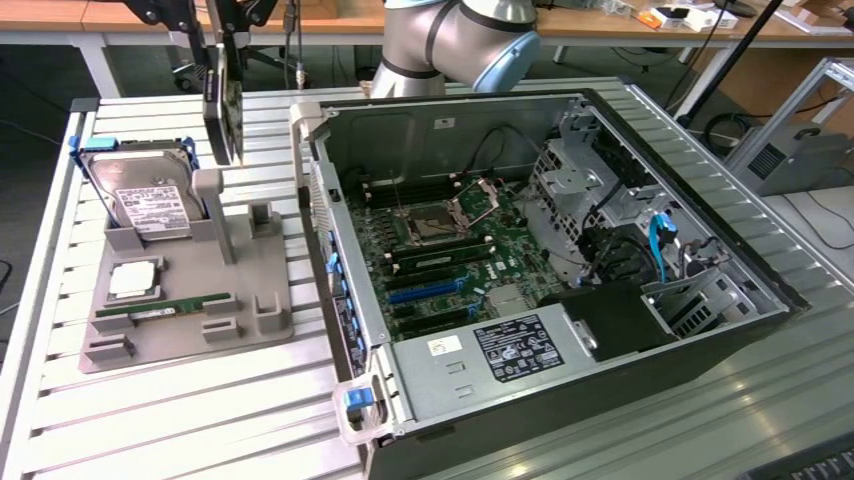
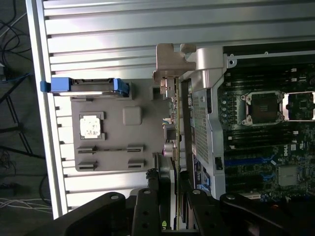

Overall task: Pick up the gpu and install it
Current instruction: 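Pick up the gpu and move the gpu toward the slot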

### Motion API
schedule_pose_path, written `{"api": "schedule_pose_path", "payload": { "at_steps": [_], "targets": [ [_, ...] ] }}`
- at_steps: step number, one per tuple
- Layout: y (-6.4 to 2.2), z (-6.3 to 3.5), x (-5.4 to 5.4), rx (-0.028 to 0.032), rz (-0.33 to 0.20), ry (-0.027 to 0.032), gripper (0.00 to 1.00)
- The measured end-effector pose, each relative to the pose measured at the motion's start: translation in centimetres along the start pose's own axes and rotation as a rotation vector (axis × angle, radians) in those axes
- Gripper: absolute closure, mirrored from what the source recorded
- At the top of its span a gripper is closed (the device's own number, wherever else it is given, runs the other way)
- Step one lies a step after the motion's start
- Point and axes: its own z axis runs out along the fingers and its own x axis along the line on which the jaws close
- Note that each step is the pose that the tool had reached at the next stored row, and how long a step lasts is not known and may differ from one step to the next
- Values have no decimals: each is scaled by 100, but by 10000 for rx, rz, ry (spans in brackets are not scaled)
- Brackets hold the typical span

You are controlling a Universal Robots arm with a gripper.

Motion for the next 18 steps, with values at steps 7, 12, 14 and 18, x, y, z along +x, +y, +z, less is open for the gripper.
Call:
{"api": "schedule_pose_path", "payload": {
  "at_steps": [7, 12, 14, 18],
  "targets": [
    [0, -16, 0, 0, 0, 1, 73],
    [0, -27, -1, 1, 0, 1, 73],
    [-1, -32, -1, 1, 0, 1, 73],
    [-1, -45, -1, -1, 0, -1, 73]
  ]
}}
